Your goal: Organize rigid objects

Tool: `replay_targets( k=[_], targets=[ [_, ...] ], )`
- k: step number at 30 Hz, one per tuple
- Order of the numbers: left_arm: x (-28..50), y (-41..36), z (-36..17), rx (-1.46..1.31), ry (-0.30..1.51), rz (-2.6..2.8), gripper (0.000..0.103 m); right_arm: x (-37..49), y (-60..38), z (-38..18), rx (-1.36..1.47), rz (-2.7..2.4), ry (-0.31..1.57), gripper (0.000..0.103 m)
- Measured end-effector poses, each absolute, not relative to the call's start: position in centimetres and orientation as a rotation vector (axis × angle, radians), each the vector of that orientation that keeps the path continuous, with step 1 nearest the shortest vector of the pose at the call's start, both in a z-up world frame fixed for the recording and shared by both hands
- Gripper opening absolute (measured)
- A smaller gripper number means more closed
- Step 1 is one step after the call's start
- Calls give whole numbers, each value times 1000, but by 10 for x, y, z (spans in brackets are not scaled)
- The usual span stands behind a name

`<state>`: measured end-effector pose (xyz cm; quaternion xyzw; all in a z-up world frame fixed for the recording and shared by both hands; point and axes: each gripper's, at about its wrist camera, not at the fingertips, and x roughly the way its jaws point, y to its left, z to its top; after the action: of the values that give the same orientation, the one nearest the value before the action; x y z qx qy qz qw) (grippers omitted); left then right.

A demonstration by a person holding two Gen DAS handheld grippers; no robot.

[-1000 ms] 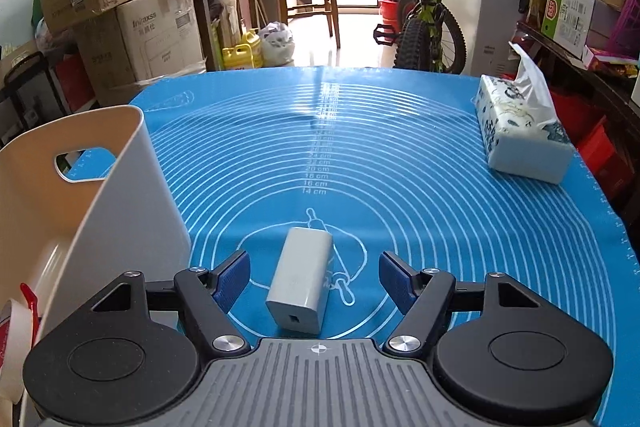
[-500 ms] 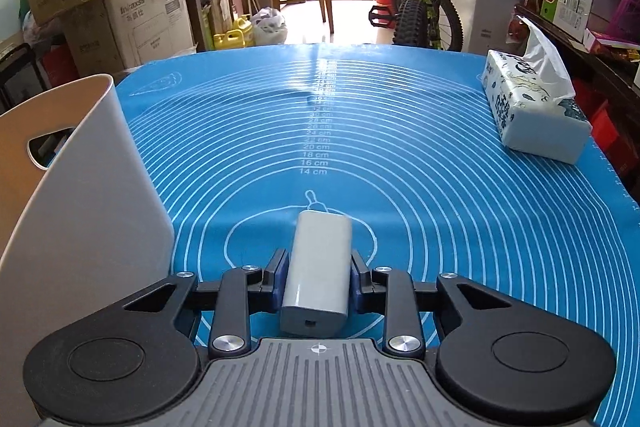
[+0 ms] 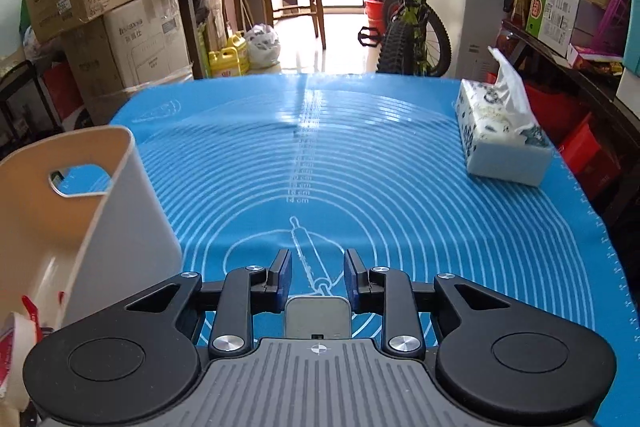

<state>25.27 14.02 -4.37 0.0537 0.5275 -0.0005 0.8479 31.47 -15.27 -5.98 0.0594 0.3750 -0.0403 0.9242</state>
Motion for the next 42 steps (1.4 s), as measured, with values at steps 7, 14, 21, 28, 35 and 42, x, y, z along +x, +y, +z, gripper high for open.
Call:
replay_targets(
  k=[7,14,21,28,35,42],
  targets=[
    [252,140,-44,111,1113,2,8,290,-141,-11,120,-11,670,36],
    [252,140,-44,112,1113,3,8,266,-117,29,109,95,580,12],
    [252,142,-43,111,1111,6,8,262,-93,26,58,162,609,12],
    [252,143,-43,110,1111,5,8,268,-108,7,72,115,682,12],
    [253,143,-43,101,1110,2,8,268,-117,-26,56,68,863,14],
    [252,142,-42,99,1109,0,8,266,-117,-48,67,35,992,52]
  ],
)
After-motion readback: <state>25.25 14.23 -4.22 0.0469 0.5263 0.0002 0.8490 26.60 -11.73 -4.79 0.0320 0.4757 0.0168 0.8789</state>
